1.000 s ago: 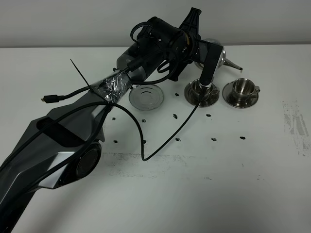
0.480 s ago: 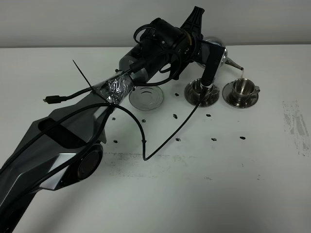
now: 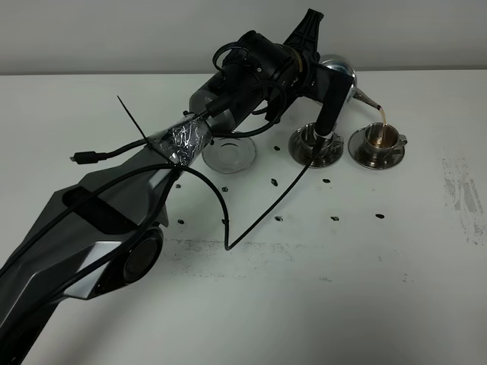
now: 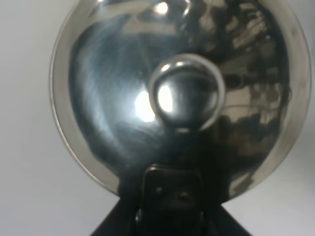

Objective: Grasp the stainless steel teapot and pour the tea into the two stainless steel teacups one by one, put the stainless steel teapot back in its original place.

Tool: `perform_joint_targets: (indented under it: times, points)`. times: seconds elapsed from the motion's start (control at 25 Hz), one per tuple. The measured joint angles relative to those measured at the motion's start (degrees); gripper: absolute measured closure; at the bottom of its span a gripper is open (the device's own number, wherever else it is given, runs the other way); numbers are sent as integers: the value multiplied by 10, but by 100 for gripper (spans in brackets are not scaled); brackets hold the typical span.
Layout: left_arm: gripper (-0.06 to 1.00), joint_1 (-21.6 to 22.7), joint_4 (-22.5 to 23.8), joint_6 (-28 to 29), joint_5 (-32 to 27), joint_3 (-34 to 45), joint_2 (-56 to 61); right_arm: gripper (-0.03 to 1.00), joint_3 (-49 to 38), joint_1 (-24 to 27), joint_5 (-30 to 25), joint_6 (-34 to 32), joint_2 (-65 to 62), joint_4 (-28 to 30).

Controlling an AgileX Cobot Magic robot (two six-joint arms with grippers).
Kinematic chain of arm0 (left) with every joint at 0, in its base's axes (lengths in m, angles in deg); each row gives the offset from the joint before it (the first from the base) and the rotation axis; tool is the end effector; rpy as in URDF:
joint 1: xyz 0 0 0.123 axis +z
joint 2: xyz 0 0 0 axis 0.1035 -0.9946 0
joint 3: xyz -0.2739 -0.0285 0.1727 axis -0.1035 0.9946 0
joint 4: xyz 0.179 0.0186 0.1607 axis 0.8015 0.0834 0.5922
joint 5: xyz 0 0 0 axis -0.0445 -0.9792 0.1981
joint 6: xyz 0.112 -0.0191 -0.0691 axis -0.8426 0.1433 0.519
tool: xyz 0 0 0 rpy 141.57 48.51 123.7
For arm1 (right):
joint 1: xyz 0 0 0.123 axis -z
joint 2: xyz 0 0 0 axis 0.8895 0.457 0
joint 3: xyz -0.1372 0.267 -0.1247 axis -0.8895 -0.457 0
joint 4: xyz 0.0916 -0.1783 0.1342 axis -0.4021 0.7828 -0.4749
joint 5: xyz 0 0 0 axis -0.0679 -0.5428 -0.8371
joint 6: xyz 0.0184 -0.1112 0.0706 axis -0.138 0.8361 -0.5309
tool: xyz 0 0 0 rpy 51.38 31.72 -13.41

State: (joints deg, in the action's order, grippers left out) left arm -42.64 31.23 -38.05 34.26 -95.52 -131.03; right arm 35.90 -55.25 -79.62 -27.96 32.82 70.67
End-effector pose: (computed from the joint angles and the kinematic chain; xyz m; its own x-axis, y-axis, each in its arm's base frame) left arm 0.5432 -0.3772 0.1724 0.5082 0.8474 0.1538 0.3982 -0.3896 0.8305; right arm -0.0141 0.0047 0.2545 -0.5323 0.0557 -0.8447 0.1058 0.9944 -0.0010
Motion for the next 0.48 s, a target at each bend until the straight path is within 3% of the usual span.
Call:
perform_joint_targets:
  times: [0.48]
  points:
    - [76, -6, 16, -9, 2, 2, -5, 48, 0, 0, 0, 0, 0, 0]
